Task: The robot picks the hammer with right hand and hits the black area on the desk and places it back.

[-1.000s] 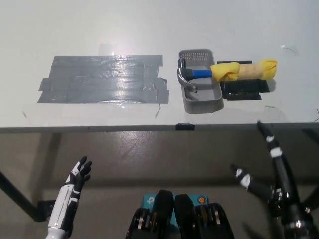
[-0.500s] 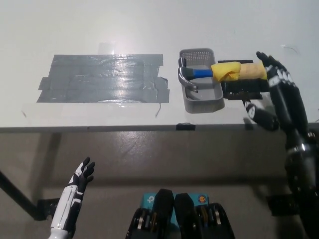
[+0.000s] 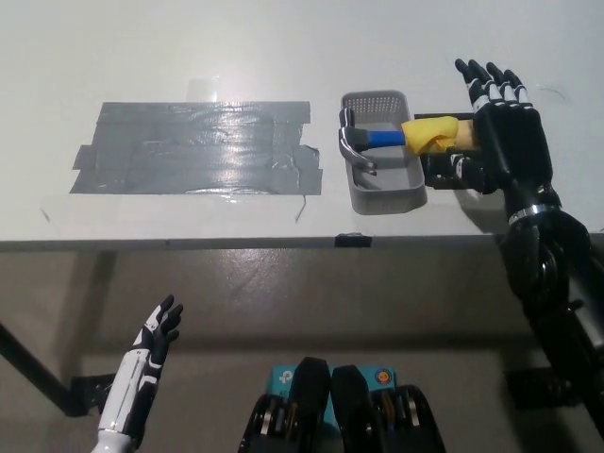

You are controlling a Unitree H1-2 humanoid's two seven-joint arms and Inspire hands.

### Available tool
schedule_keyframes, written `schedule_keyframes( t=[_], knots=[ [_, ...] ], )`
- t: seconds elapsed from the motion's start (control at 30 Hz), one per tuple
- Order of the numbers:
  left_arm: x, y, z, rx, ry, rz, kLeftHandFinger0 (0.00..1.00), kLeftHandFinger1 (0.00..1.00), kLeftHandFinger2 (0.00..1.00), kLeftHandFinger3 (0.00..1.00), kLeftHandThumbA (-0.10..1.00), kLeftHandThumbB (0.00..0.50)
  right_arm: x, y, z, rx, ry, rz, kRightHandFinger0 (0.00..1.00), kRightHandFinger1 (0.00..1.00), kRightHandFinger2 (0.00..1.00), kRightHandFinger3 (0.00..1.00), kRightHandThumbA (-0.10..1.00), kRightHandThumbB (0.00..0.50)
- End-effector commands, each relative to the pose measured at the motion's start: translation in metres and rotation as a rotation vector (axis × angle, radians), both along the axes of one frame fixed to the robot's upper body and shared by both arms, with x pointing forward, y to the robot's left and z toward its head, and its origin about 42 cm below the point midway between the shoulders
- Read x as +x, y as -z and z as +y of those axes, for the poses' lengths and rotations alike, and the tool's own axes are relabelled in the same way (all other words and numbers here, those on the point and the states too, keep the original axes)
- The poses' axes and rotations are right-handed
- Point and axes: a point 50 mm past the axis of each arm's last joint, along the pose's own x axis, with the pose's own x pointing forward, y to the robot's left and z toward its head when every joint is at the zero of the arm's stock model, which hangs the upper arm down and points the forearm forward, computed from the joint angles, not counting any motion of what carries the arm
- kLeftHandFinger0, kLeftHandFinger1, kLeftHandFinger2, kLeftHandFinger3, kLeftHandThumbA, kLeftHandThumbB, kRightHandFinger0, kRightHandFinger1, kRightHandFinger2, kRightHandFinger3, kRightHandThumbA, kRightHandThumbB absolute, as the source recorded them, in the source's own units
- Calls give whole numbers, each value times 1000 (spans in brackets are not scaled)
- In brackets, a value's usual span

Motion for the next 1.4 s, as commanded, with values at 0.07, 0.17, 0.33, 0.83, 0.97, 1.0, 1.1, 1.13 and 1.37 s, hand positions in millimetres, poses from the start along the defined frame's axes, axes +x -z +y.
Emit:
schedule_keyframes(
  t=[0.07,0.17,0.33,0.83,0.97,1.0,1.1,1.13,1.37],
  knots=[
    [4,-10,2,9,24,-64,1000,1000,1000,1000,1000,148,15,-32,9,-51,40,-85,1000,1000,1000,1000,811,453],
    [4,-9,1,15,29,-69,1000,1000,1000,1000,1000,143,17,-34,12,-59,44,-70,1000,1000,1000,1000,830,449],
    [4,-10,1,7,34,-71,1000,1000,1000,1000,1000,132,21,-30,15,-81,46,-56,1000,1000,1000,1000,884,460],
    [3,-11,1,17,34,-64,1000,1000,1000,1000,1000,132,37,-30,30,-116,33,-7,1000,1000,1000,1000,902,454],
    [3,-10,0,22,35,-54,1000,1000,1000,1000,1000,134,42,-29,34,-122,34,-6,1000,1000,1000,1000,875,456],
    [3,-10,0,22,36,-54,1000,1000,1000,1000,1000,135,43,-28,34,-126,33,2,1000,1000,1000,1000,875,454],
    [3,-11,0,30,31,-61,1000,1000,1000,1000,1000,137,47,-28,34,-139,38,8,1000,1000,1000,1000,897,459],
    [4,-12,1,35,31,-69,1000,1000,1000,1000,1000,130,48,-29,33,-150,41,18,1000,1000,1000,1000,907,454],
    [4,-13,0,23,34,-69,1000,1000,1000,1000,1000,128,53,-27,28,-182,51,11,1000,1000,1000,1000,856,451]
  ],
)
